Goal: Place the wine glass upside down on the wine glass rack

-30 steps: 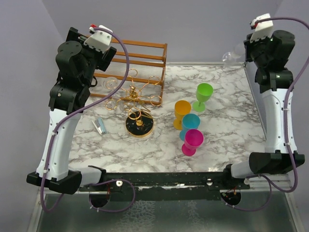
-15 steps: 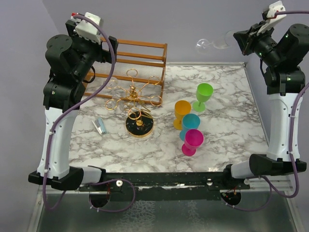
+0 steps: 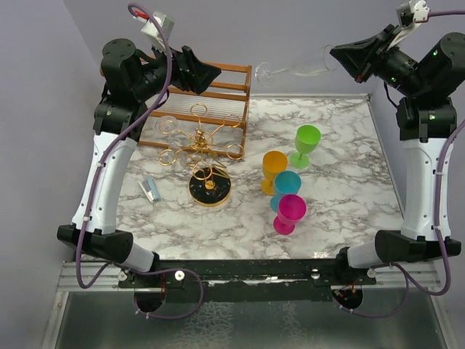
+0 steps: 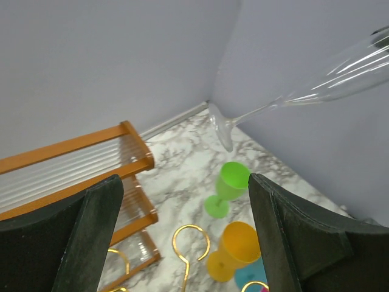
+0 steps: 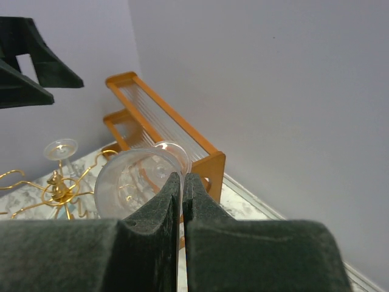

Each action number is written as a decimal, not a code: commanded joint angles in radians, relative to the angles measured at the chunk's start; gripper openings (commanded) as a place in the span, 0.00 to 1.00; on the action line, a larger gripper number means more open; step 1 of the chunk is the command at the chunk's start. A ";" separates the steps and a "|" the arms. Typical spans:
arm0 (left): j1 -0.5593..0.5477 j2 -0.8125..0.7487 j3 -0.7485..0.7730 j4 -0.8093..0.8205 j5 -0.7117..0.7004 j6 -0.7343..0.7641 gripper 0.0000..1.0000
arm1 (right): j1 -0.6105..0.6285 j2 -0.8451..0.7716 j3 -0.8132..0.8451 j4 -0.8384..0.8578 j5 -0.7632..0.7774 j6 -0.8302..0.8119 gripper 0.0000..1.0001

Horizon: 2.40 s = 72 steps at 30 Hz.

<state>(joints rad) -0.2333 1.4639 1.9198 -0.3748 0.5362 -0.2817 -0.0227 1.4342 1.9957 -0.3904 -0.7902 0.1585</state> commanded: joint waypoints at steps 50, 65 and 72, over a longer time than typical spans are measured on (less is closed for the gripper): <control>-0.150 0.222 -0.106 0.329 0.223 -0.494 0.00 | 0.006 -0.057 -0.130 0.158 -0.167 0.121 0.01; 0.044 0.129 -0.127 0.343 0.222 -0.506 0.00 | 0.006 -0.072 -0.127 0.051 -0.082 -0.024 0.57; 0.220 0.079 -0.153 0.380 0.237 -0.529 0.00 | 0.005 -0.084 -0.132 0.017 -0.034 -0.070 0.71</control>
<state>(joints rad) -0.0826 1.6123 1.7699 -0.0689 0.7498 -0.7918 -0.0196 1.3800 1.8469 -0.3412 -0.8818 0.1329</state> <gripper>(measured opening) 0.030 0.697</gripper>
